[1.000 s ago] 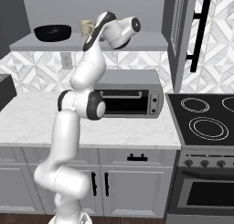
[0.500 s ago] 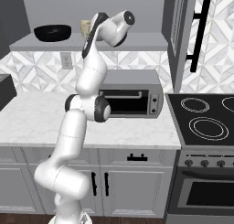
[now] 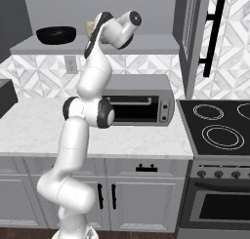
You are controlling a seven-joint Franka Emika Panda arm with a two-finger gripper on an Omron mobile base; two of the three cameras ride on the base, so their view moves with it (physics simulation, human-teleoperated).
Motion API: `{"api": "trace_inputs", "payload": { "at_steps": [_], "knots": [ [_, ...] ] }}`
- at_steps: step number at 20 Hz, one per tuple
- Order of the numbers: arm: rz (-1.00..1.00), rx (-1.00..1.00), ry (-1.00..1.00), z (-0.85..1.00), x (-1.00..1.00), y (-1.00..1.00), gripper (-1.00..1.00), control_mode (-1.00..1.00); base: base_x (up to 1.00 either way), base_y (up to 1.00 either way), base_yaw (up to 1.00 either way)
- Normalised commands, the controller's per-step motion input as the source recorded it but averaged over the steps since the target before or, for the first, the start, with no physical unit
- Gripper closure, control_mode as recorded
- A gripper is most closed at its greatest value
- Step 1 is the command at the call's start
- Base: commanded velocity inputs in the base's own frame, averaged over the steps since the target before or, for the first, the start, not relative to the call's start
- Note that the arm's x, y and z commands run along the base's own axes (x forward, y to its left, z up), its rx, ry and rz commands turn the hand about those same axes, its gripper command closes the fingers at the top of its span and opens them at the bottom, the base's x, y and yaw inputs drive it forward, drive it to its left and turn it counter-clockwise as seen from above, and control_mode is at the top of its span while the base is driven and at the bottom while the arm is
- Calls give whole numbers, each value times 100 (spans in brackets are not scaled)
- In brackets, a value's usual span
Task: Gather all objects into one cabinet and sort the glasses and bowls to opposite sides.
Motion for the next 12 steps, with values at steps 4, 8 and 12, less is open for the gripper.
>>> {"api": "trace_inputs", "payload": {
  "at_steps": [4,8,12],
  "knots": [
    [0,0,0,0,0,0,100,-100,0,0,0],
    [0,0,0,0,0,2,100,-100,0,0,0],
    [0,0,0,0,0,2,100,-100,0,0,0]
  ]
}}
